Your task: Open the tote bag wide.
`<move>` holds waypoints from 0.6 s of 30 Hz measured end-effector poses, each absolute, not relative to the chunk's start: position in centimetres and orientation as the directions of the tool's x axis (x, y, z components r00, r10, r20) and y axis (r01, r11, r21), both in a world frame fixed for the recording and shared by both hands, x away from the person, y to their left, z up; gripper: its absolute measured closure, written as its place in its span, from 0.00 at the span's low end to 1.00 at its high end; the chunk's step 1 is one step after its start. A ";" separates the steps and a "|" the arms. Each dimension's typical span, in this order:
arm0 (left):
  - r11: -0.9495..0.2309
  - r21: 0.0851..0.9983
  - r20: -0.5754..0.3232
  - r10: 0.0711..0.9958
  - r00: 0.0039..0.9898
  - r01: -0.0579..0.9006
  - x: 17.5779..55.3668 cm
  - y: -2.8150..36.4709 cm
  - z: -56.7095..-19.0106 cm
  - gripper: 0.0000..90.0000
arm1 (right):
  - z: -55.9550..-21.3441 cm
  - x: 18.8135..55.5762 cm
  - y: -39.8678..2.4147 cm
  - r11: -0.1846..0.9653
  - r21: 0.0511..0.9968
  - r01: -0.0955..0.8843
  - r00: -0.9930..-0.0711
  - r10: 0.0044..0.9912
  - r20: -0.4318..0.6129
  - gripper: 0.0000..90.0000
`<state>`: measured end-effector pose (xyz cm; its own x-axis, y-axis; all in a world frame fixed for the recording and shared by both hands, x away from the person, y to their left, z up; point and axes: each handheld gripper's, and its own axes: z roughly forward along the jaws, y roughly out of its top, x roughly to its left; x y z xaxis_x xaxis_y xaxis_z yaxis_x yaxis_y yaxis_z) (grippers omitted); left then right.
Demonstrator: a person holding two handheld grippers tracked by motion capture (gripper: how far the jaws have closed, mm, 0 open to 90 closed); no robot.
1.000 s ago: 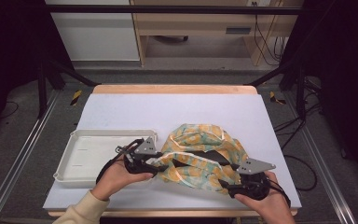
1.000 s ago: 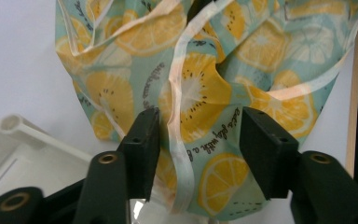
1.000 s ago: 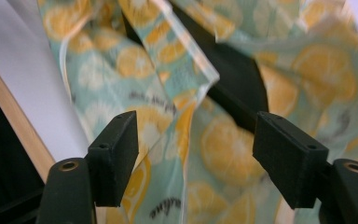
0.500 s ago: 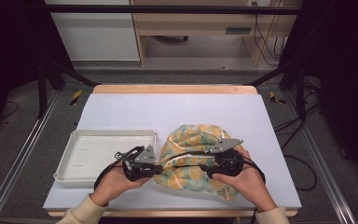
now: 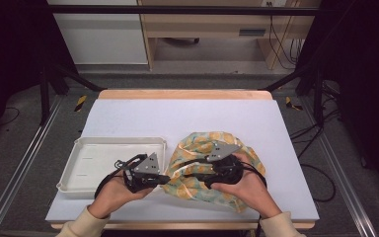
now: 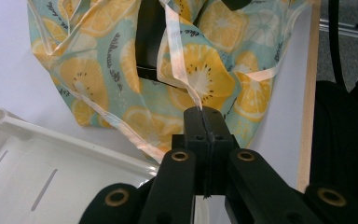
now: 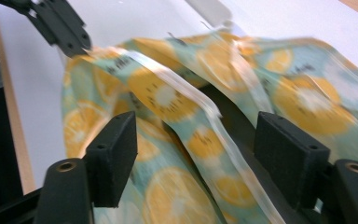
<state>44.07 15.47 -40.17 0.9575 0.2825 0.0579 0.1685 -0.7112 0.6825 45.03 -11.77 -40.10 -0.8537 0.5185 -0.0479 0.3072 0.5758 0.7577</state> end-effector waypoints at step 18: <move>-0.648 0.745 0.066 0.307 0.949 0.158 43.9 16.1 -38.7 1.00 | -41.8 43.3 -6.6 0.631 0.733 0.253 -0.928 0.373 -0.001 0.65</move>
<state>43.93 16.10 -38.67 0.9495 0.3069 0.0658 0.1578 -0.6479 0.7452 43.26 -6.65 -41.76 -0.9277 0.3732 -0.0008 0.2534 0.6314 0.7329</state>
